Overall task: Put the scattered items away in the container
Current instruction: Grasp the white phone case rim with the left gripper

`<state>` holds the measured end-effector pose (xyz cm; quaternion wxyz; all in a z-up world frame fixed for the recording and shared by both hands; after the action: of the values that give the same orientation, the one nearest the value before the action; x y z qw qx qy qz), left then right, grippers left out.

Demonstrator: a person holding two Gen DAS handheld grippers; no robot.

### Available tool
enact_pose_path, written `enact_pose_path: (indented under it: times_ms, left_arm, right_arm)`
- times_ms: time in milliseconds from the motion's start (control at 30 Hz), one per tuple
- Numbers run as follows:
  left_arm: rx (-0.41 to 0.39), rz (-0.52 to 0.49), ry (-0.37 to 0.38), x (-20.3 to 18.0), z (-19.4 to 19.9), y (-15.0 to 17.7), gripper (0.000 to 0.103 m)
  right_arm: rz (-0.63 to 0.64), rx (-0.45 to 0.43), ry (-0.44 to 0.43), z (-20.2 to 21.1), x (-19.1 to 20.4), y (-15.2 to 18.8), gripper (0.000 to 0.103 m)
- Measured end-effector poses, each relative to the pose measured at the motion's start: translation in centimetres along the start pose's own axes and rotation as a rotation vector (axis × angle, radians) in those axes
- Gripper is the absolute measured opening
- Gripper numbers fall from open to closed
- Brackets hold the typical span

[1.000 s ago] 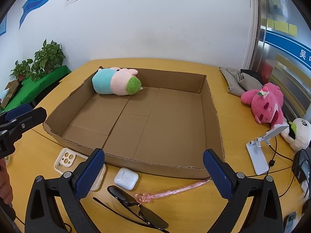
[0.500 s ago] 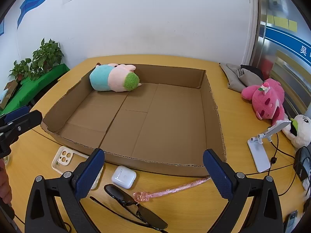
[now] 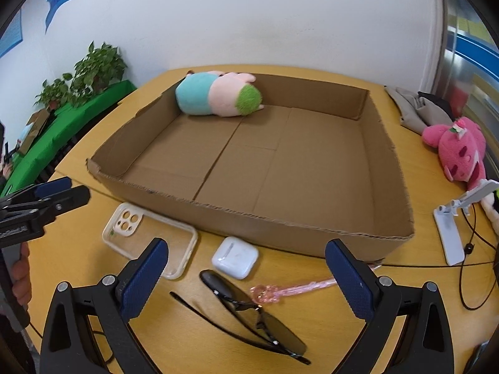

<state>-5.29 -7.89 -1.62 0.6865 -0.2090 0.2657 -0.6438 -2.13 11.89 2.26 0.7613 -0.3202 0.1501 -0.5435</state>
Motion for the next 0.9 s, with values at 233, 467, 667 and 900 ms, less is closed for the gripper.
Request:
enact_pose_path:
  times_ms: [233, 467, 667, 900]
  left_arm:
    - [0.157, 0.007, -0.02, 1.6, -4.7, 2.6, 0.035]
    - [0.195, 0.026, -0.042, 2.9, -5.8, 3.7, 0.01]
    - [0.202, 0.051, -0.092, 5.0, -4.8, 4.7, 0.007]
    - [0.203, 0.072, -0.132, 7.2, -3.0, 6.2, 0.006]
  right_arm:
    - [0.025, 0.024, -0.021, -0.9, 1.6, 0.3, 0.101]
    - [0.017, 0.048, -0.027, -1.6, 2.1, 0.7, 0.101]
    - [0.031, 0.075, -0.083, -2.8, 4.1, 1.4, 0.099]
    - [0.071, 0.088, -0.191, -5.1, 9.0, 0.8, 0.093]
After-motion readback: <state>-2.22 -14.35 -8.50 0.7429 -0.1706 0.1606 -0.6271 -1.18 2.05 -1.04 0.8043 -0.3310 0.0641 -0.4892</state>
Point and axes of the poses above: each gripper's, at about its wrist camera, not at the fingertips, and z roughly against the way its jaws point, x to its left, y to its underside, the point moved 6 cm from there along -z, roughly the way its jaws point, and after that the axes turned 6 degrees about -y, right-handed, at the moved point
